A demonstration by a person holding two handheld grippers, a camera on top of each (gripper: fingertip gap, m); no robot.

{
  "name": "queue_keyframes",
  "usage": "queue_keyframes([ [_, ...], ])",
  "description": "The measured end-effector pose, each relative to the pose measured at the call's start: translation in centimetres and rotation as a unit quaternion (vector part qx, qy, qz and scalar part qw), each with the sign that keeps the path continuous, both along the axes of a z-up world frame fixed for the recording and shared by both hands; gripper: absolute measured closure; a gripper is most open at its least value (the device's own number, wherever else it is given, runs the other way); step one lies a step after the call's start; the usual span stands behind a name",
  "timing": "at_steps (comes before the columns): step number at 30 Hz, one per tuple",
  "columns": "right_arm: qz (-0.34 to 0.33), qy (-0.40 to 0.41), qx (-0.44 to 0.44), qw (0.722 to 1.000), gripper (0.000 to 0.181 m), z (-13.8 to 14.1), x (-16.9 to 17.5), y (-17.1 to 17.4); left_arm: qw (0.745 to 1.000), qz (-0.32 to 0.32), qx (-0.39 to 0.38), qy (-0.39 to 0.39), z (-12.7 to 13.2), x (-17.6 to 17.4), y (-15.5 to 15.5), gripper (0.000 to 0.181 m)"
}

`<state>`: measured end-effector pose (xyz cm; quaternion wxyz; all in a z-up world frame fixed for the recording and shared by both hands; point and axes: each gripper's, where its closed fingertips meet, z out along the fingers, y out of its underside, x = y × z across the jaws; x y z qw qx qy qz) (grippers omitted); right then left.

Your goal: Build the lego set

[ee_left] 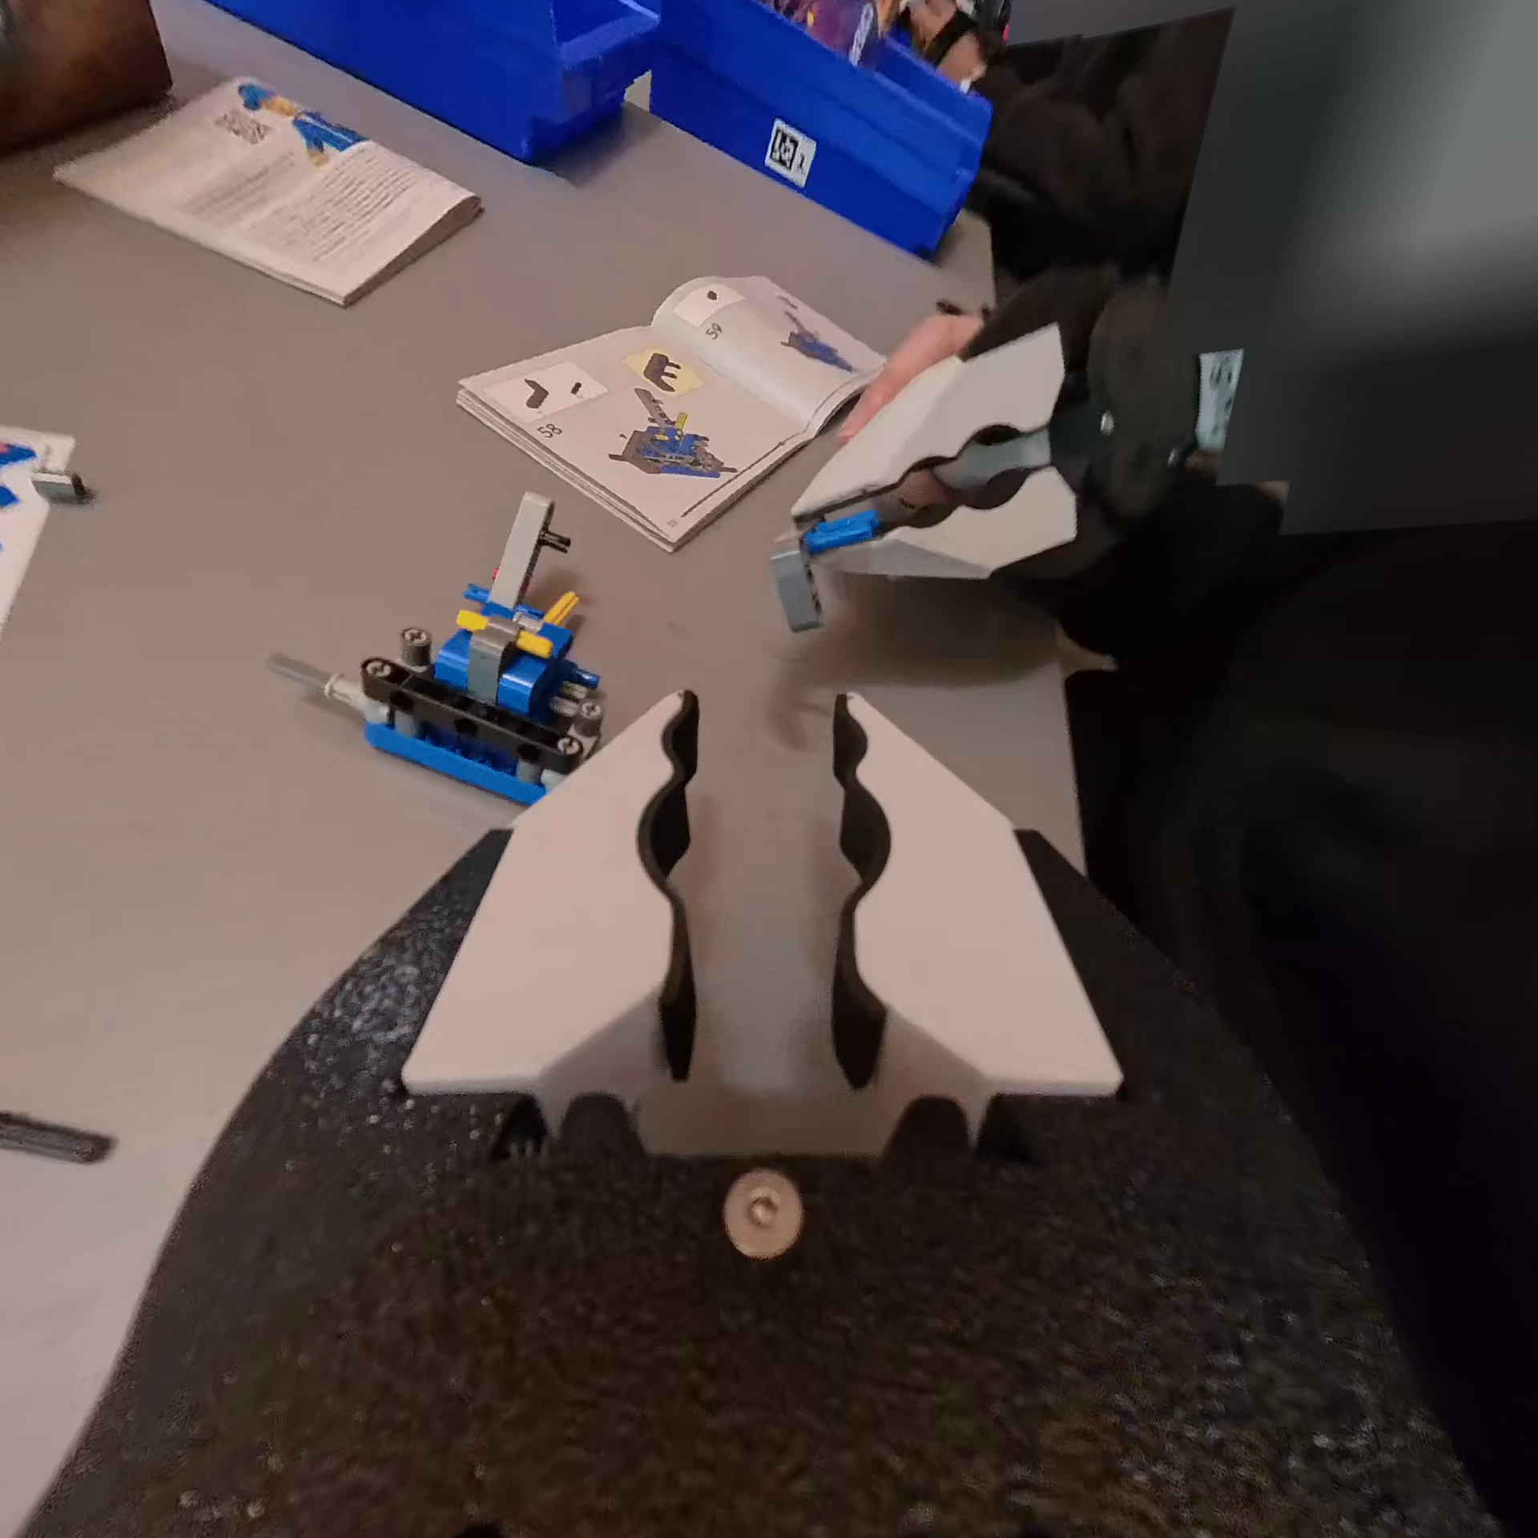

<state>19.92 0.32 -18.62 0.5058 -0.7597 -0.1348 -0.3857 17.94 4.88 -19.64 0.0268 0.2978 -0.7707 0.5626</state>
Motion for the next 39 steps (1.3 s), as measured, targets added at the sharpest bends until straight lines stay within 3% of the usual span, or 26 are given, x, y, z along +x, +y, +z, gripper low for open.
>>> queue_keyframes([
  [5, 0.004, -0.092, 0.0, 0.996, 0.175, 1.4, -0.5, 1.7, 0.993, -0.016, -0.077, 0.083, 1.3, 0.4, -0.2, 0.158],
  [9, -0.003, -0.13, 0.0, 0.991, 0.176, 1.8, -0.8, 2.3, 0.993, -0.045, -0.063, 0.093, 1.5, 0.3, -0.6, 0.157],
  [12, -0.007, -0.136, -0.006, 0.991, 0.176, 1.6, -0.9, 2.5, 0.992, -0.073, -0.06, 0.082, 2.0, -0.4, -1.0, 0.152],
  [18, 0.002, -0.132, -0.011, 0.991, 0.176, 1.1, -1.3, 3.2, 0.998, -0.061, -0.022, 0.008, 1.9, -0.1, -0.7, 0.176],
  [22, 0.023, -0.076, 0.006, 0.997, 0.173, 0.9, -1.7, 3.3, 0.996, -0.067, 0.005, -0.059, 1.8, -0.4, -0.5, 0.176],
  [26, 0.045, 0.061, 0.024, 0.997, 0.158, 0.5, -2.1, 2.8, 0.994, -0.066, 0.0, -0.087, 2.0, -0.8, -0.1, 0.176],
  [32, 0.044, 0.275, 0.054, 0.959, 0.152, 0.0, -2.8, 2.1, 0.986, -0.054, 0.041, -0.15, 1.6, -0.7, 0.2, 0.176],
  [39, 0.031, 0.317, -0.021, 0.948, 0.15, -2.8, -3.5, 1.8, 0.983, -0.023, 0.04, -0.176, 2.0, 0.0, 0.7, 0.177],
])
